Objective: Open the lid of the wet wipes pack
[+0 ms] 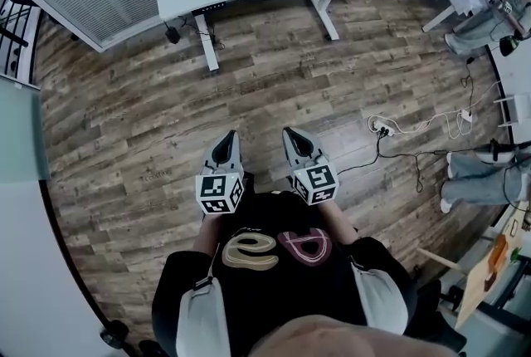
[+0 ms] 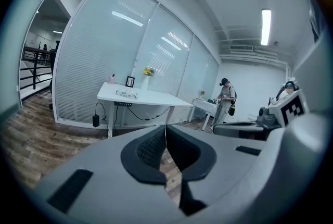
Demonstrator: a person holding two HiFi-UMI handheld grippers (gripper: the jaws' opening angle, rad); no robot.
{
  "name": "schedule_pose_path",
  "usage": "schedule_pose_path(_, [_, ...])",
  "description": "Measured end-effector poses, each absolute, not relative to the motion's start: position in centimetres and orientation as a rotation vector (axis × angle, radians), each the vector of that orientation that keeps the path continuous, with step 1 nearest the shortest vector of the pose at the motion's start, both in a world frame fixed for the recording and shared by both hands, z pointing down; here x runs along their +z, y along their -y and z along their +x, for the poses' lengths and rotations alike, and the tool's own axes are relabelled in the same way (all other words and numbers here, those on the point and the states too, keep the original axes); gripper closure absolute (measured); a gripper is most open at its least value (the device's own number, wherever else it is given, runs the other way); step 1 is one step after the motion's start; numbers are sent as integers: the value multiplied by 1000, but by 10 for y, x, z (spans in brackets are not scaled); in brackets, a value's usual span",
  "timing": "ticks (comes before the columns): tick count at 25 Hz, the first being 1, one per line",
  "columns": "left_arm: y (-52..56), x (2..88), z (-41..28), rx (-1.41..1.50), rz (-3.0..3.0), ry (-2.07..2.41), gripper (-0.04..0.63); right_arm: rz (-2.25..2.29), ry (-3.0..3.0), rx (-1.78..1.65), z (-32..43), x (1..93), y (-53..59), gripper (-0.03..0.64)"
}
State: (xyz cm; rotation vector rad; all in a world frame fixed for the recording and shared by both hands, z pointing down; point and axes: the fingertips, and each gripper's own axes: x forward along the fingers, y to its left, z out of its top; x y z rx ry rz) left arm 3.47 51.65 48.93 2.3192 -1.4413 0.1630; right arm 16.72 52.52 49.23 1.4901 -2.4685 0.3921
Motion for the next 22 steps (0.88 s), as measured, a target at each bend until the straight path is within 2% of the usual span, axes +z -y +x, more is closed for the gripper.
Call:
schedule_pose_path(12, [-438, 491, -59, 157, 2341, 1444, 577, 1484, 2496, 354, 68, 490, -450, 604])
schedule_pose_path(22, [-414, 492, -77, 161, 2356, 1414, 577, 1522, 2445, 378, 58, 497, -429, 604])
